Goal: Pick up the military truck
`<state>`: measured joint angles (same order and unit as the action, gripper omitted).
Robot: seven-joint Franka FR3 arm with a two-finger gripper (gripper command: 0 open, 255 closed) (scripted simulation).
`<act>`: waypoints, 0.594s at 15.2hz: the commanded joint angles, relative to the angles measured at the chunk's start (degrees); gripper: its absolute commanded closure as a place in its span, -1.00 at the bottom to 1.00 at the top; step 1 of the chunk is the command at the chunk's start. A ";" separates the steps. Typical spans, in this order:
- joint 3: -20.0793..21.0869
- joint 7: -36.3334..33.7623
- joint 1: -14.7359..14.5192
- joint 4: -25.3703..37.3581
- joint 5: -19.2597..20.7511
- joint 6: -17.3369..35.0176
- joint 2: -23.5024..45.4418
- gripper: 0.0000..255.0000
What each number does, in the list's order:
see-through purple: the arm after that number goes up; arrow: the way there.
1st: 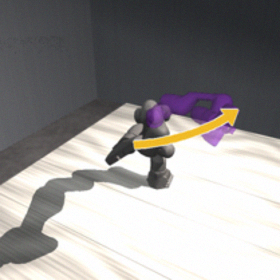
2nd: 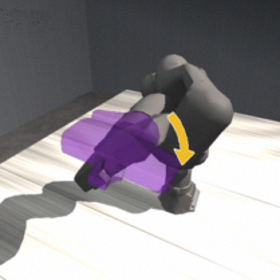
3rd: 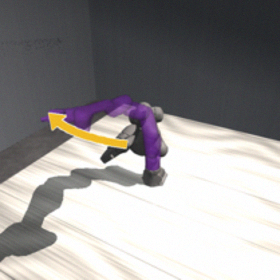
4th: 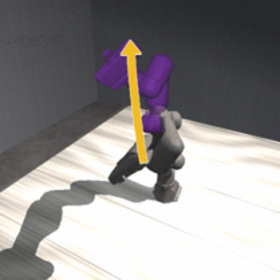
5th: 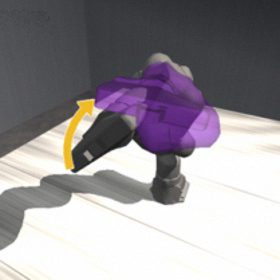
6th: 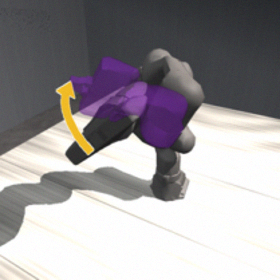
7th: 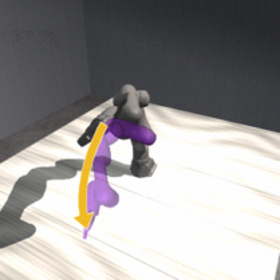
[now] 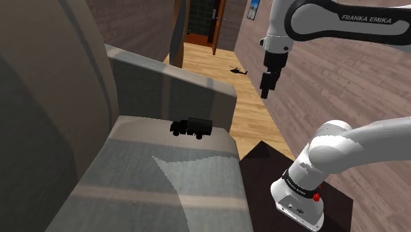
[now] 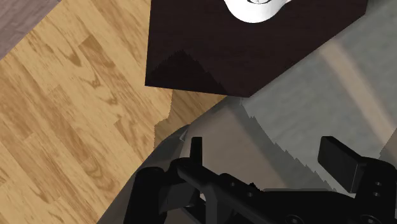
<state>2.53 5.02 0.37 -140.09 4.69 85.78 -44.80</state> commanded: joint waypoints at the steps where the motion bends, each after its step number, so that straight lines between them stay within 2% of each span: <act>1: 0.00 0.00 0.00 0.00 0.00 0.00 0.00 -1.00; 9: -1.48 6.05 -2.37 -2.11 0.30 17.34 12.80 -1.00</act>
<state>1.49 9.90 -1.87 -142.29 4.74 100.78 -33.93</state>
